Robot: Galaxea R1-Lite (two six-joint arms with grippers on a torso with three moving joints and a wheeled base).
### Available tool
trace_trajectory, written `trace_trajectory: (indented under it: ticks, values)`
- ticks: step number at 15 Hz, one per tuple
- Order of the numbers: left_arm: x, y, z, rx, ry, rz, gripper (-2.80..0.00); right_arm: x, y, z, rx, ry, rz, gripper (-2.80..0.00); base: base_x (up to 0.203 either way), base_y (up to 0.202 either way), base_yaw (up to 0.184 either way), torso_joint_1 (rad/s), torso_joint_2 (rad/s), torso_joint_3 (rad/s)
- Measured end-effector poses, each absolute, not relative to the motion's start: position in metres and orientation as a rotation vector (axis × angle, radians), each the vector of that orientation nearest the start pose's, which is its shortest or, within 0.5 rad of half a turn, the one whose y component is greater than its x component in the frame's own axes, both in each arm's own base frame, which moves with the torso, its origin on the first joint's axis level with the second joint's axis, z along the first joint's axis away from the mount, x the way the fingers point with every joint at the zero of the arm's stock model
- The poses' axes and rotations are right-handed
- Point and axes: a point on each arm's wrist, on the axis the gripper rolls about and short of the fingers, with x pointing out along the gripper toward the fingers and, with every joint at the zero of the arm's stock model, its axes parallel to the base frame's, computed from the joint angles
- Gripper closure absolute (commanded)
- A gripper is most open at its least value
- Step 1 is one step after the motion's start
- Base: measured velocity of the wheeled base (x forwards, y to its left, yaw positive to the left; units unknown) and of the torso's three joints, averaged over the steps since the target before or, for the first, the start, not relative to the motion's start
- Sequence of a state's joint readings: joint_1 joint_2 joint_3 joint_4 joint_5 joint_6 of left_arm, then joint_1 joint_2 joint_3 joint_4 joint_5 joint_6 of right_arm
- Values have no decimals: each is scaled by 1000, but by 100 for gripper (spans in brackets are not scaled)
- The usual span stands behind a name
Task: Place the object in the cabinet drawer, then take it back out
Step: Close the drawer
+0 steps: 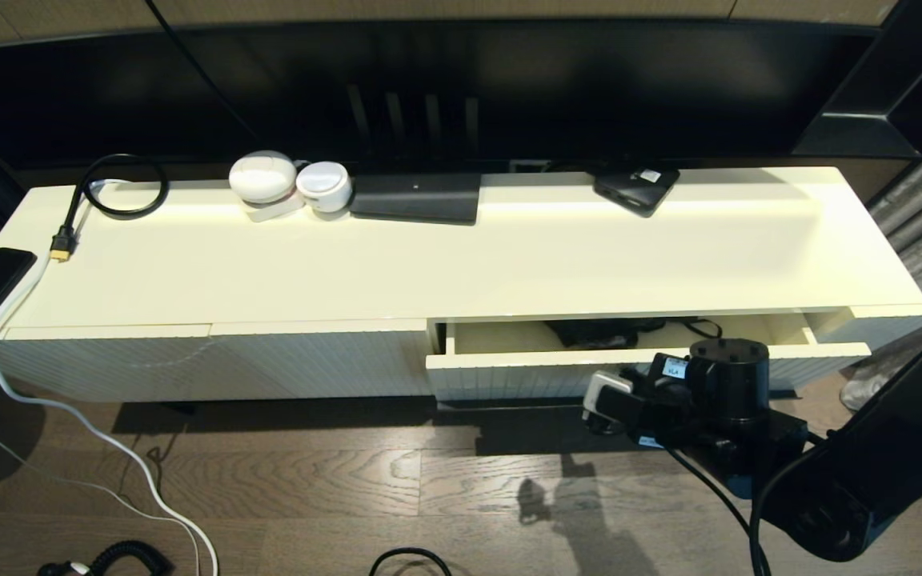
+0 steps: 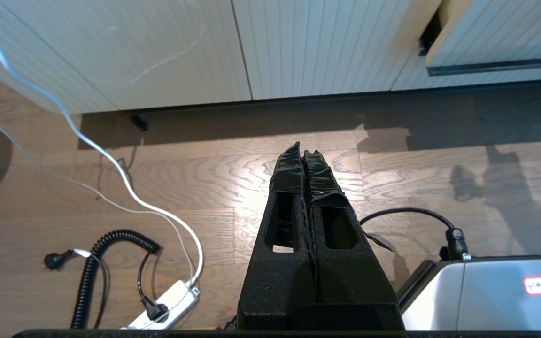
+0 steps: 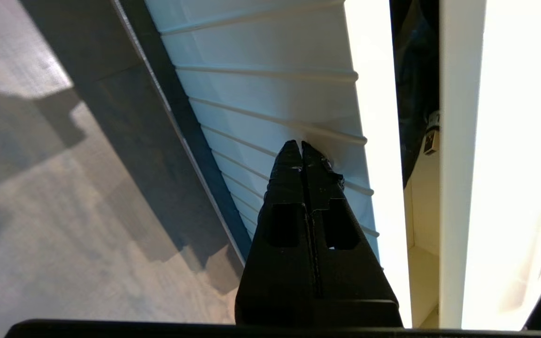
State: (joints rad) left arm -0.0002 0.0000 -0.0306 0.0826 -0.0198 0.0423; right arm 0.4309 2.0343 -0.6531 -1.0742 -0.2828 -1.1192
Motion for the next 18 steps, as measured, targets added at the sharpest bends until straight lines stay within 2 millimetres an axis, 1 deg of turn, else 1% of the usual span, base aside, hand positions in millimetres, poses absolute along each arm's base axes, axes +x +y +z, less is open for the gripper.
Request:
trace_trajectory:
  ticks: [7,12,15,18]
  values:
    - [-25,0,76,42,51,-22,0,346,133,87,-1188,139,212,0,0,0,0,0,0,0]
    - [-25,0,75,41,51,-21,0,359,135,91,-1180,118,189,0,0,0,0,0,0,0]
    - [-25,0,75,42,51,-21,0,360,135,95,-1177,110,181,0,0,0,0,0,0,0]
    - [-25,0,75,42,51,-22,0,351,131,104,-1181,120,187,0,0,0,0,0,0,0]
